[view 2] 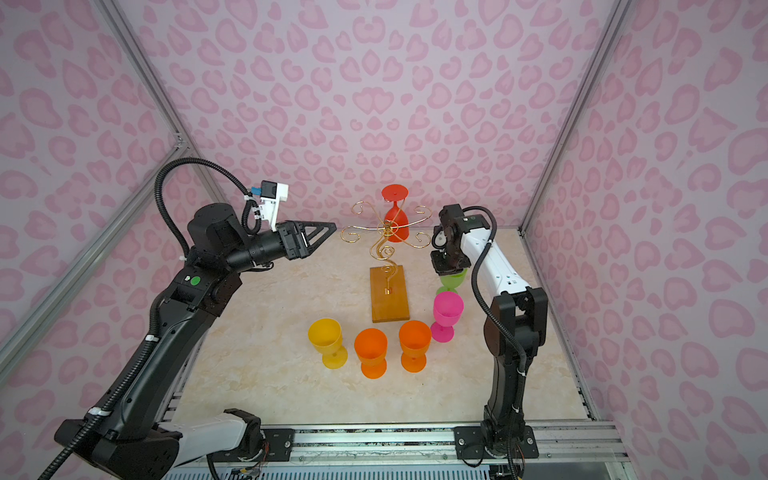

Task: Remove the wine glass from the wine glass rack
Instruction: 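Lower the green glass upright beside the pink glass with the right gripper, then release the green glass and lift the right gripper toward the red glass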

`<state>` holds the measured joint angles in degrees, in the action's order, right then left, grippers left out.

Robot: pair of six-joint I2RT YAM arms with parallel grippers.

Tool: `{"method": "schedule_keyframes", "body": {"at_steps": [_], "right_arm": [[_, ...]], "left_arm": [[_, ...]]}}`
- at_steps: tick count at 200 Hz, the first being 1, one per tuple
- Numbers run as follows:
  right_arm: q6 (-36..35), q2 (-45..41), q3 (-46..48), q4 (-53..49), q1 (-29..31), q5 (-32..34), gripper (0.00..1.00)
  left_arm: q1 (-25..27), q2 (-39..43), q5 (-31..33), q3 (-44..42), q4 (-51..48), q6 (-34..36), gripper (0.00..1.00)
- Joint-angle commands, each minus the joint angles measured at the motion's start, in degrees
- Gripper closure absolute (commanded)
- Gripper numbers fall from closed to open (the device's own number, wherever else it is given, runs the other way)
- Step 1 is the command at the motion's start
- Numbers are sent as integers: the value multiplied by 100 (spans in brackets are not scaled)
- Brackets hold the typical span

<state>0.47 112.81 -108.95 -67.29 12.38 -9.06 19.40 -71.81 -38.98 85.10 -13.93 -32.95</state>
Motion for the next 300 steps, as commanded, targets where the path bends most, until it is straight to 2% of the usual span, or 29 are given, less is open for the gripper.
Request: {"method": "schedule_keyframes", "body": {"at_steps": [1, 76, 118, 151, 169, 199, 253, 283, 300], "right_arm": [[83, -70, -12, 22, 10, 23, 75], [260, -733, 209, 438, -64, -139, 73], [533, -1479, 807, 894, -297, -330, 73], [925, -2306, 1328, 1526, -646, -544, 74], [1190, -2820, 1678, 2161, -783, -674, 73], [1659, -3384, 1792, 2970, -934, -1305, 71], [2360, -3454, 1830, 4427, -929, -2169, 67], [2558, -3040, 1573, 4937, -817, -2384, 67], [2598, -2652, 1234, 4997, -718, -2455, 67]], "left_arm": [[-5, -14, 189, 16, -108, 156, 2], [-48, -73, 814, 51, -329, 280, 2], [-55, -1, 959, -49, -136, 213, 2], [-161, 278, 1310, -514, 535, -175, 3], [-356, 338, 1146, -738, 887, -479, 3], [-425, 299, 1229, -755, 804, -576, 3], [-467, 776, 1781, -1484, 1463, -821, 3], [-466, 887, 1927, -1496, 1290, -536, 0], [-467, 957, 2122, -1543, 1188, -354, 2]]}}
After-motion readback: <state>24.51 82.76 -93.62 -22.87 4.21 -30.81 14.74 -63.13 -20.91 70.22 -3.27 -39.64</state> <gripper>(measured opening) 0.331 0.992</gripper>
